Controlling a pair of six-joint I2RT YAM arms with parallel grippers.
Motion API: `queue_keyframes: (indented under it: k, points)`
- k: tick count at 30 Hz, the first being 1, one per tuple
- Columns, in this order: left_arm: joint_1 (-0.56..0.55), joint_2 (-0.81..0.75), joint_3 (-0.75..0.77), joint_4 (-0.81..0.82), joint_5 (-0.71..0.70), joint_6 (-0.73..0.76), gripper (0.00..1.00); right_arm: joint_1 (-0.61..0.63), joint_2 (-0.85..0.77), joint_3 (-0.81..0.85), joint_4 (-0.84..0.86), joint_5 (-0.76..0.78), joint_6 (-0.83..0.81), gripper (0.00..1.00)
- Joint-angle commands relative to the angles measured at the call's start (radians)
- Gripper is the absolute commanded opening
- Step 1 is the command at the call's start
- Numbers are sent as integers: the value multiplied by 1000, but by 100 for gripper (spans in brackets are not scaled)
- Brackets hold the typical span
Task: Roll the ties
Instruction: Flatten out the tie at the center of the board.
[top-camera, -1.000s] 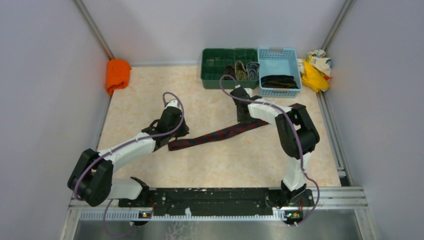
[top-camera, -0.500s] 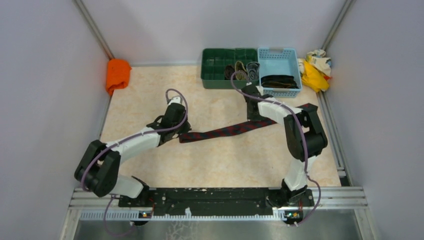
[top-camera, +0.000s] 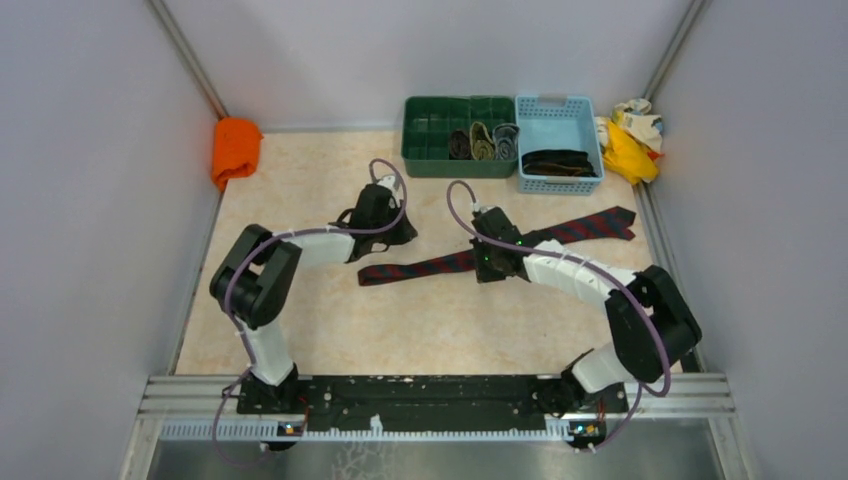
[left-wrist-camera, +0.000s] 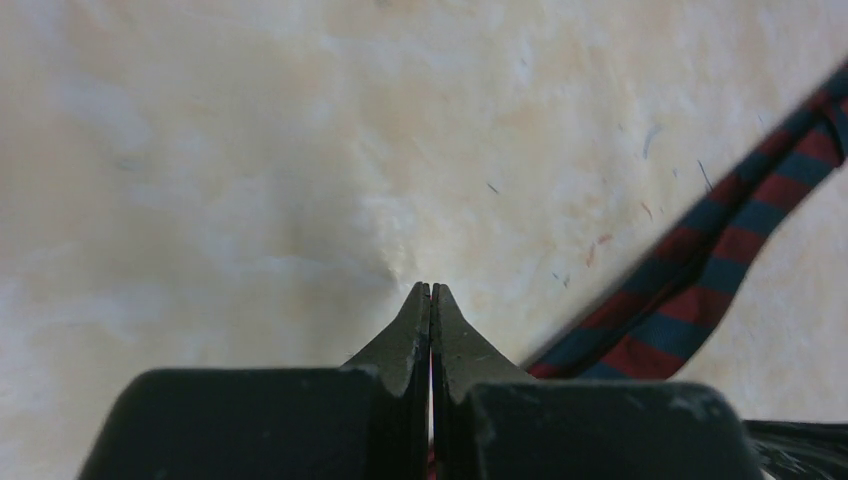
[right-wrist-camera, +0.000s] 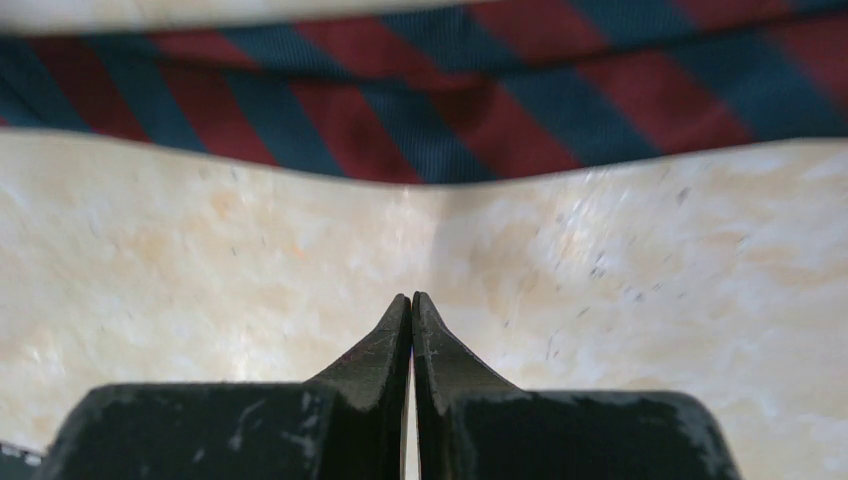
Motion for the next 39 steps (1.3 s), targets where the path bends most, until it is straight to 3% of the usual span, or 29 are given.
queue_keyframes:
  k: [1, 7, 11, 27, 35, 39]
  points:
    - [1, 54, -53, 210, 298, -21, 0, 18, -88, -97, 117, -159, 69, 0]
    - [2, 82, -101, 235, 319, -30, 0, 19, -68, -166, 169, -163, 101, 0]
    - [2, 88, -127, 210, 258, -20, 0, 18, 0, -157, 196, -143, 105, 0]
    - [7, 84, -213, 116, 177, -46, 0, -64, 277, 131, 136, -98, 23, 0]
    - [7, 77, -233, 113, 154, -49, 0, -67, 286, 191, 92, -99, -17, 0]
    - [14, 5, -234, 55, 76, -55, 0, -58, 231, 157, 105, -110, -23, 0]
